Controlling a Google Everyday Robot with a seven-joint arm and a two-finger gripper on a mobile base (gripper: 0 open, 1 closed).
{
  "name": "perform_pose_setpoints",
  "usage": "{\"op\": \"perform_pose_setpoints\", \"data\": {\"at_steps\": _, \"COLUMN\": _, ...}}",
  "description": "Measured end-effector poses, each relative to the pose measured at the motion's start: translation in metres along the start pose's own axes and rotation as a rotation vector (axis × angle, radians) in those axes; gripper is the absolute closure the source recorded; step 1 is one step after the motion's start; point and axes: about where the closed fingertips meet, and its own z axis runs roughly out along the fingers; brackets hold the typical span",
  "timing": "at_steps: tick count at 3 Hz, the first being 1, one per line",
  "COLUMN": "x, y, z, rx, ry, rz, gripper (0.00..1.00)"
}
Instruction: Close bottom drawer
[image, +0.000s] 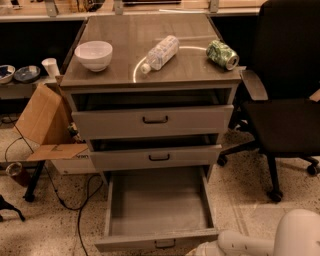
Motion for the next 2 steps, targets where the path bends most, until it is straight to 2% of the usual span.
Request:
{"op": "perform_pose_setpoints", "data": {"at_steps": 1, "x": -0.003, "y": -0.02, "z": 0.003, "rx": 0.058, "ry": 0.024, "rz": -0.009, "gripper": 1.0}}
{"op": "perform_pose_setpoints", "data": {"at_steps": 2, "x": -0.011, "y": -0.038, "z": 0.009, "rx": 0.094, "ry": 0.029, "rz": -0.029, "gripper": 1.0}}
